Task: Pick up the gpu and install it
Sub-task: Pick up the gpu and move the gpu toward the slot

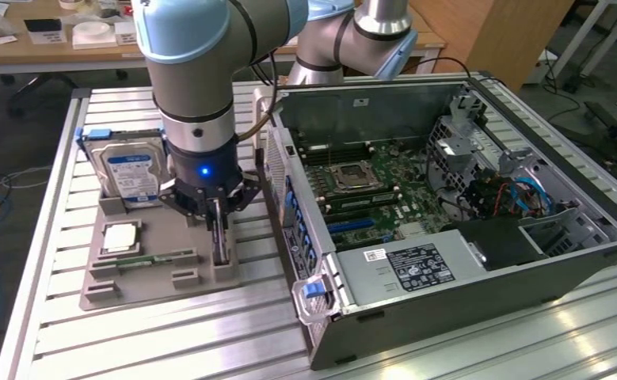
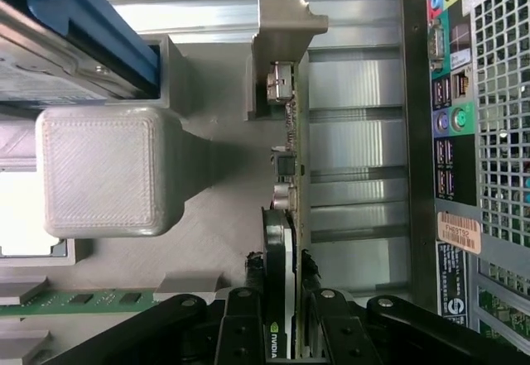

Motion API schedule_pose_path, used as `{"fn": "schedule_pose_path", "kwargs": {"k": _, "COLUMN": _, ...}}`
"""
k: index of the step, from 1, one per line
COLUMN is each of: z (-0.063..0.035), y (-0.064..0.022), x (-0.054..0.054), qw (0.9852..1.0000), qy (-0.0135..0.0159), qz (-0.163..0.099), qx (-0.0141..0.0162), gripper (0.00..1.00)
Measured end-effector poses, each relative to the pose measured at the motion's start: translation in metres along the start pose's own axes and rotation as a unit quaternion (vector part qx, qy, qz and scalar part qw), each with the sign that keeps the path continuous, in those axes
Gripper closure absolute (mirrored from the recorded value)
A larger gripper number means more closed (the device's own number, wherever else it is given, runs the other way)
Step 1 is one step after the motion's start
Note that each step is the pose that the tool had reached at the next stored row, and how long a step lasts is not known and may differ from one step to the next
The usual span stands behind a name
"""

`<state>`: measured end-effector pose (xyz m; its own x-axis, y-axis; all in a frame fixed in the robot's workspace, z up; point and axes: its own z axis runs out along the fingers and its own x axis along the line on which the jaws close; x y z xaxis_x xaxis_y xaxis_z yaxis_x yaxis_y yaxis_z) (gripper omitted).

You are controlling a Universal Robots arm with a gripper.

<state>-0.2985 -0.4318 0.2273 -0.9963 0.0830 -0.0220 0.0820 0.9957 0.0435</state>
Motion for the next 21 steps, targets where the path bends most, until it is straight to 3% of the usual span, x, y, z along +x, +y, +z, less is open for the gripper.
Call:
{"fn": "schedule_pose_path", "kwargs": {"k": 11, "z": -0.0004, "y": 0.0001, "x": 0.000, "qw": 1.0000, "qy": 0.0000, "qz": -0.004, "qx": -0.0002, "gripper": 0.73}}
{"fn": "schedule_pose_path", "kwargs": {"k": 21, "z": -0.0187, "y": 0.0008, "x": 0.000, "qw": 1.0000, "qy": 0.0002, "qz": -0.004, "qx": -0.0001, "gripper": 0.73}}
